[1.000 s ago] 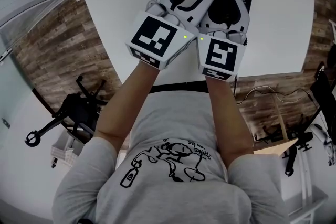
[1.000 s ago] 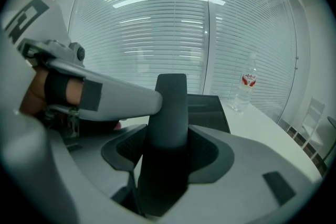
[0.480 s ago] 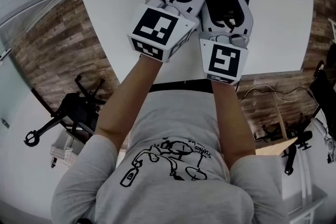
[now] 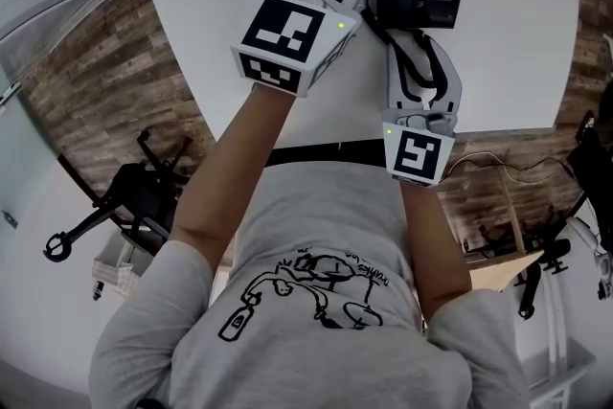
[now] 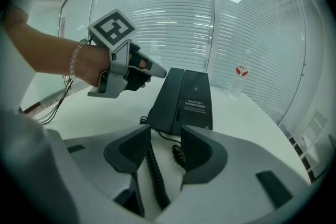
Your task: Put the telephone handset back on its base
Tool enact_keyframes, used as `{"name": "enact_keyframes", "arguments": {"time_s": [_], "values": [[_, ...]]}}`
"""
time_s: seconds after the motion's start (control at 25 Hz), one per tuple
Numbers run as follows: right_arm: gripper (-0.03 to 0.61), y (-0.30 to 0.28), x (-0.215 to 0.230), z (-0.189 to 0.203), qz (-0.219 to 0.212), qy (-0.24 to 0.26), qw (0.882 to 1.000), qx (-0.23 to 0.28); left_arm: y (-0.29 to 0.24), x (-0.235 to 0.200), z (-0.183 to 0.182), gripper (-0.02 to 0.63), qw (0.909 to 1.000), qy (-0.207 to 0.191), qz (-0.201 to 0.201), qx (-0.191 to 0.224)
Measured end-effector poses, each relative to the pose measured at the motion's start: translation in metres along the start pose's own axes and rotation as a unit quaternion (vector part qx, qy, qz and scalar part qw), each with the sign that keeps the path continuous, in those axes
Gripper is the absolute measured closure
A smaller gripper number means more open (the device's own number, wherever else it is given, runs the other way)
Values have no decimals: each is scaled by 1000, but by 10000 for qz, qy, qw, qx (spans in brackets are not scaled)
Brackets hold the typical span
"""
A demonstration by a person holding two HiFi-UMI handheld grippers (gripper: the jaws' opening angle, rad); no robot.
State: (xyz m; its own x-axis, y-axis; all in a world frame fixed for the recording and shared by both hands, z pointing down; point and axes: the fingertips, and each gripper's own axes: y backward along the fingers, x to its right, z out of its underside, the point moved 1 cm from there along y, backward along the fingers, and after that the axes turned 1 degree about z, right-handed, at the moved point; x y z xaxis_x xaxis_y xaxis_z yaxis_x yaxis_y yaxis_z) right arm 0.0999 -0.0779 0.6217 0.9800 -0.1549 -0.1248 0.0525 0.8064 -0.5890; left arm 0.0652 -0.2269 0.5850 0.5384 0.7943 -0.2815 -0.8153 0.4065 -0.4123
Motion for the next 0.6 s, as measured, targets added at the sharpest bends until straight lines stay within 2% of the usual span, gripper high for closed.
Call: {"name": "enact_keyframes", "arguments": {"time_s": [0.16,0.4,0.6], "values": [[428,-5,-2,1,-75,81,9999,48,-3,1,4,612,9999,-96,-35,-33],[437,3,-2,-23,-122,54,9996,253,2,2,11,612,9996,-212,-114,-179],[452,19,15,-46,-174,104,9988,436,20,13,-2,611,9996,-211,-204,-23]]}}
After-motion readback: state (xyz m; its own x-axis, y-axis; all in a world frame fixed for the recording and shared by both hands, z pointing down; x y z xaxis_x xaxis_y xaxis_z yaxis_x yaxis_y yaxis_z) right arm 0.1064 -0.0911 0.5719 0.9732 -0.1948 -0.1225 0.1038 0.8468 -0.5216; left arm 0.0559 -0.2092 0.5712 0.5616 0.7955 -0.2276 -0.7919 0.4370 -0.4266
